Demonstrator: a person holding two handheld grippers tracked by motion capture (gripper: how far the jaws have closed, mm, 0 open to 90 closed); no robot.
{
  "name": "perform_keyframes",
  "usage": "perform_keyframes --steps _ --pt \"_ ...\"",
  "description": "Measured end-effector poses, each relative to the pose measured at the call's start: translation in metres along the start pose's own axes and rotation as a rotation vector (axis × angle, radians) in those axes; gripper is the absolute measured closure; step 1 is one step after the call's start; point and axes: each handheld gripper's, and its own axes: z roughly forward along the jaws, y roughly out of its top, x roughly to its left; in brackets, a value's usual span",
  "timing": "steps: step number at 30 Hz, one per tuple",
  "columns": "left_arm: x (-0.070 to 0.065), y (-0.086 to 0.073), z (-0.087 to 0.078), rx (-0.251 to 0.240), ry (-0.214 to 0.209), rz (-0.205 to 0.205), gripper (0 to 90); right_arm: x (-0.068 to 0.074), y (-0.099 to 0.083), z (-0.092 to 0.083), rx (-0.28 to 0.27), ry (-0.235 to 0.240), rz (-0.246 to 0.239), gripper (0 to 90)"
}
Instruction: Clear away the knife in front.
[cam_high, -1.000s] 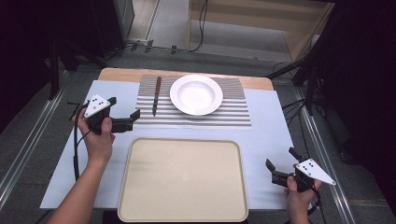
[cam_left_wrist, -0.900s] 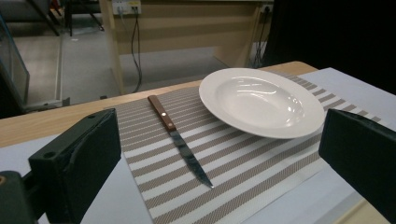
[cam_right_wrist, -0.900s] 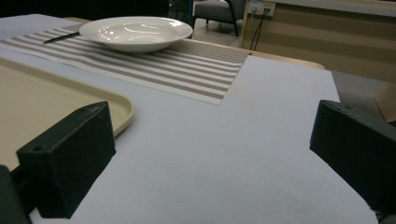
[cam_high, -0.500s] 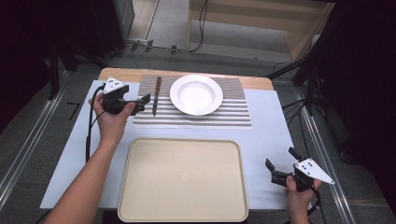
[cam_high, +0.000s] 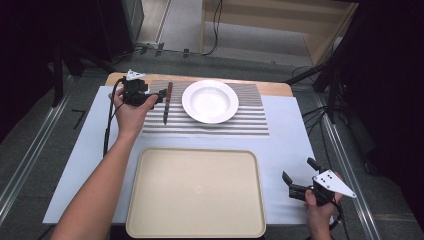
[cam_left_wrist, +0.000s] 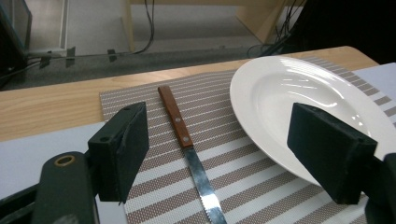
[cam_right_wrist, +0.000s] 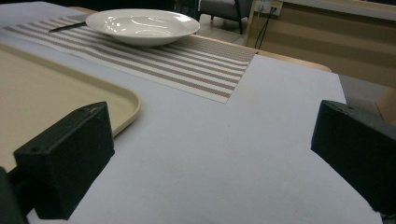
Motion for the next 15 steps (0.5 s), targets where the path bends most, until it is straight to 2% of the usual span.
perform_keyframes --steps 3,6,8,15 --pt "0.000 0.004 0.009 0.025 0.021 0.002 24.3 0.001 0.000 0.001 0.008 0.000 -0.017 0.0" --pt "0.000 0.008 0.019 0.053 0.042 0.006 27.1 0.001 0.000 0.001 0.006 -0.003 -0.005 0.0" --pt "0.000 0.011 0.025 0.072 0.052 -0.007 30.5 0.000 0.000 0.001 0.005 -0.002 0.000 0.0" --pt "0.004 0.021 0.051 0.183 0.082 -0.027 42.3 -0.001 0.000 0.001 0.006 -0.007 0.005 0.0"
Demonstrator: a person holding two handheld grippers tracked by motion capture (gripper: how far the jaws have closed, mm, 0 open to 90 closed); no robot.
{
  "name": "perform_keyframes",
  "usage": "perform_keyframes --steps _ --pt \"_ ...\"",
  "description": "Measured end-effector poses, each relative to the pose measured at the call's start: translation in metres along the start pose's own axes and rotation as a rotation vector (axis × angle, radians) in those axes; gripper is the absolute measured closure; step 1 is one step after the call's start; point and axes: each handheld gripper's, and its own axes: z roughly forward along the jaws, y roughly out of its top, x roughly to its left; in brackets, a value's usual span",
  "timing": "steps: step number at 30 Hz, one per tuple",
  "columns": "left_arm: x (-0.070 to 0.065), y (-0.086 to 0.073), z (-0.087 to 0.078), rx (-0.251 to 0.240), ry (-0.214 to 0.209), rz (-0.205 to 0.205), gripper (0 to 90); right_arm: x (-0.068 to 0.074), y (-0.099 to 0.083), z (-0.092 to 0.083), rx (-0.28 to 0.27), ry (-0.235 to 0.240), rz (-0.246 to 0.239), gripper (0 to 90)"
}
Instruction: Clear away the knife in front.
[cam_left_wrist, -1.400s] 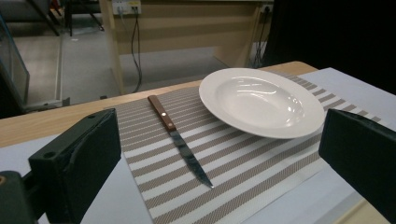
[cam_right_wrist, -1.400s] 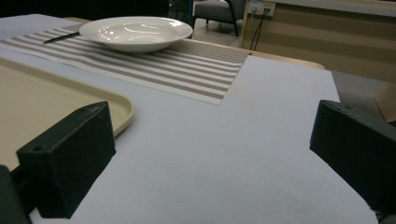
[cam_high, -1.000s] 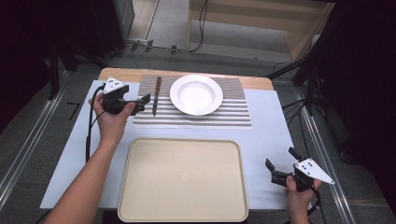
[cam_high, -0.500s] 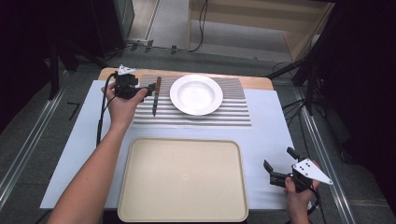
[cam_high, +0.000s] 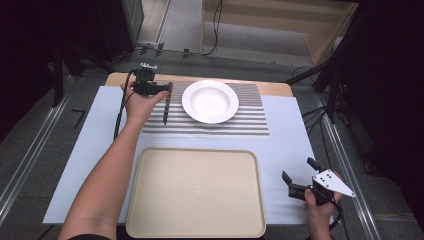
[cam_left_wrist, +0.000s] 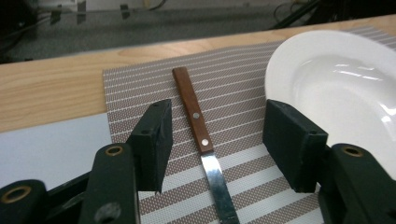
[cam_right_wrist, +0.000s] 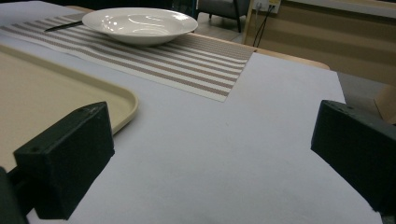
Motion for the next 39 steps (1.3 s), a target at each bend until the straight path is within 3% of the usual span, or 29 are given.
perform_keyframes --steps 3,9,19,23,32,39 --pt "0.001 0.005 0.010 0.056 0.005 -0.003 44.8 0.000 0.000 0.000 0.001 0.000 0.002 0.0" --pt "0.003 0.009 0.028 0.190 -0.019 -0.053 55.3 0.000 0.000 0.000 0.000 -0.004 0.005 0.0" --pt "0.003 0.012 0.051 0.315 0.020 -0.116 60.5 -0.001 0.000 0.000 -0.005 -0.009 0.009 0.0" --pt "0.002 0.011 0.059 0.336 0.033 -0.136 62.1 -0.001 0.000 0.000 -0.006 -0.009 0.011 0.0" --pt "0.001 0.006 0.071 0.360 0.053 -0.141 68.2 -0.002 0.000 0.000 -0.007 -0.011 0.012 0.0" --pt "-0.001 0.004 0.077 0.353 0.072 -0.151 72.0 -0.002 0.000 0.001 -0.007 -0.014 0.015 0.0"
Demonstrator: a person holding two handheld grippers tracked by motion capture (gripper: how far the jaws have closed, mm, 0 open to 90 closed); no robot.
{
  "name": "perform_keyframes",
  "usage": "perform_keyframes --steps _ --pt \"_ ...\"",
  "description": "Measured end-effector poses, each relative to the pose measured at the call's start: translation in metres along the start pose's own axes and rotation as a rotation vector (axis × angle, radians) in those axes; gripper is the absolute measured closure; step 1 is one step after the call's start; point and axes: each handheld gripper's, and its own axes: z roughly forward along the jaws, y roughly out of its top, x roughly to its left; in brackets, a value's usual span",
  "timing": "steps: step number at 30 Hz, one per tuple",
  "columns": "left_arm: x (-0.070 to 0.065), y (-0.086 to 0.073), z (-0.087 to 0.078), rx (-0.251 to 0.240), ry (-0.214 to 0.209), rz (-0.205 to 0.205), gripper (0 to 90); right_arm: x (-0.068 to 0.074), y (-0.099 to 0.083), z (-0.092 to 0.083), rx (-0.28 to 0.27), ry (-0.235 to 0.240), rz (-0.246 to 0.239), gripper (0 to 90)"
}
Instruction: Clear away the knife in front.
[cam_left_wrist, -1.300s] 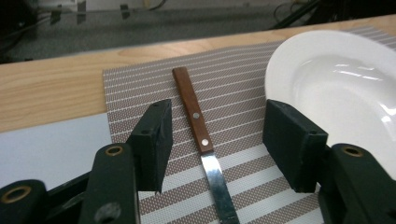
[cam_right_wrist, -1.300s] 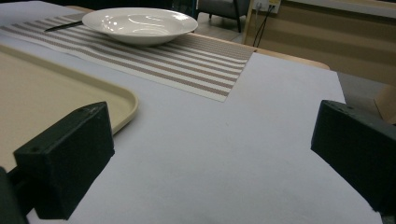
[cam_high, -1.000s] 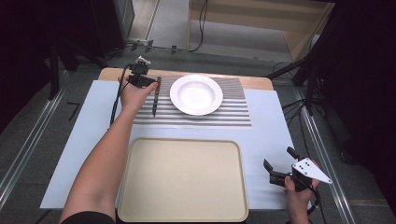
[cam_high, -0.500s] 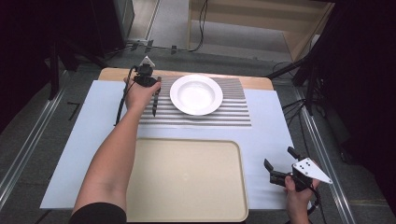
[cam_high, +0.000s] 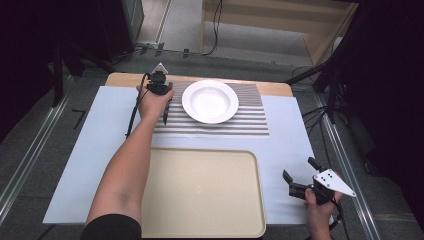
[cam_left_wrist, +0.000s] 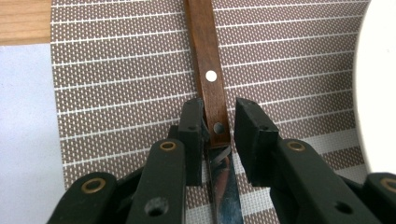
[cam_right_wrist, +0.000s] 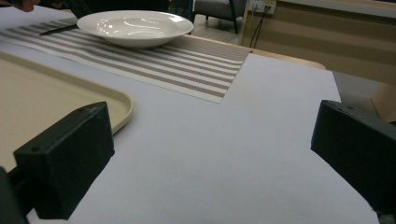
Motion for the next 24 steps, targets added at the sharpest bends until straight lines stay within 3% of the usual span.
perform_keyframes --steps 5,9,12,15,19,22,24 --pt "-0.0029 -0.0013 0.0010 -0.011 0.023 0.015 73.7 -0.0001 0.0000 0.0002 0.001 -0.001 0.001 0.0" --pt "-0.0087 -0.0046 0.0021 -0.022 0.065 0.075 74.6 -0.0003 0.0000 0.0005 0.001 0.000 0.004 0.0" --pt "-0.0084 -0.0044 0.0025 -0.024 0.061 0.057 75.0 -0.0004 0.0001 0.0005 0.001 0.002 0.005 0.0" --pt "-0.0089 -0.0063 0.0024 -0.031 0.069 0.095 75.5 -0.0010 -0.0001 0.0002 -0.006 0.009 0.005 0.0" --pt "-0.0064 -0.0078 0.0019 -0.044 0.048 0.067 76.6 -0.0015 -0.0001 0.0005 -0.003 0.010 0.010 0.0" --pt "-0.0093 -0.0094 0.0021 -0.052 0.068 0.094 76.8 -0.0018 -0.0001 0.0004 -0.004 0.012 0.014 0.0" --pt "-0.0080 -0.0095 0.0016 -0.053 0.057 0.097 76.9 -0.0023 -0.0001 0.0006 -0.005 0.015 0.014 0.0"
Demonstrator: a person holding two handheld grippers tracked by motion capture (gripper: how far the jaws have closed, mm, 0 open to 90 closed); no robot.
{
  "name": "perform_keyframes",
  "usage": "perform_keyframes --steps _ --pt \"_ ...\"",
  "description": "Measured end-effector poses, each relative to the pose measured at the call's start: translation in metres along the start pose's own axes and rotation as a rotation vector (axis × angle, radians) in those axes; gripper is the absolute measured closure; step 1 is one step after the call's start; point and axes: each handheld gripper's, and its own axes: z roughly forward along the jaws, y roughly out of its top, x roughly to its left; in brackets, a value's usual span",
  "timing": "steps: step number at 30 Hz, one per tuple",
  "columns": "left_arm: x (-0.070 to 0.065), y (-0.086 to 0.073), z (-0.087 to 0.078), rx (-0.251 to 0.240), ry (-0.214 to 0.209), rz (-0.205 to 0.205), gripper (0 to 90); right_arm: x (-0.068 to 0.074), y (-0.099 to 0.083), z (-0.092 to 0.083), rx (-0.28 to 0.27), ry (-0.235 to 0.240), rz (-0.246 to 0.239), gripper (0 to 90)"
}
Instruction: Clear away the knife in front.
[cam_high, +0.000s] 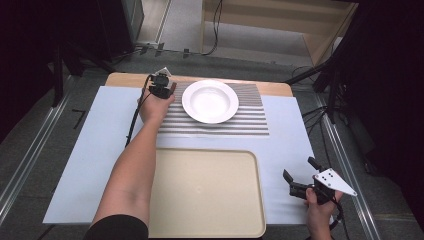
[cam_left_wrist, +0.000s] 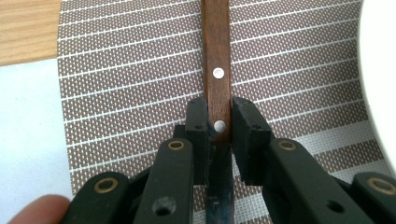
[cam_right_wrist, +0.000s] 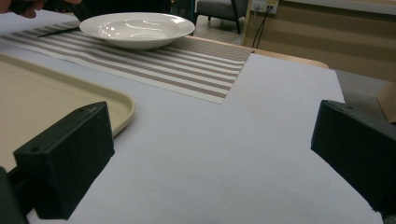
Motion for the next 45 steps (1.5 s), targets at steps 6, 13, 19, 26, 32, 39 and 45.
perform_keyframes --steps 6,13,19,26,32,39,45 --pt "0.004 0.000 -0.004 0.014 -0.019 0.005 77.0 -0.001 0.000 0.000 -0.004 0.003 0.003 0.0" --pt "0.006 -0.004 -0.019 -0.026 -0.050 0.009 77.0 -0.001 0.000 0.000 -0.001 0.010 0.003 0.0" --pt "0.010 -0.006 -0.032 -0.036 -0.070 0.022 77.0 -0.001 0.000 0.000 0.000 0.012 0.006 0.0" --pt "0.012 -0.006 -0.048 -0.066 -0.089 0.040 77.1 -0.001 0.000 0.000 0.003 0.010 0.008 0.0" --pt "0.009 -0.013 -0.059 -0.077 -0.117 0.057 77.0 -0.001 0.000 0.000 0.002 0.011 0.007 0.0" --pt "0.005 -0.024 -0.073 -0.099 -0.141 0.070 77.0 0.000 0.000 0.000 0.003 0.010 0.004 0.0" --pt "0.008 -0.036 -0.087 -0.120 -0.168 0.067 77.0 0.000 0.000 0.000 0.003 0.011 0.004 0.0"
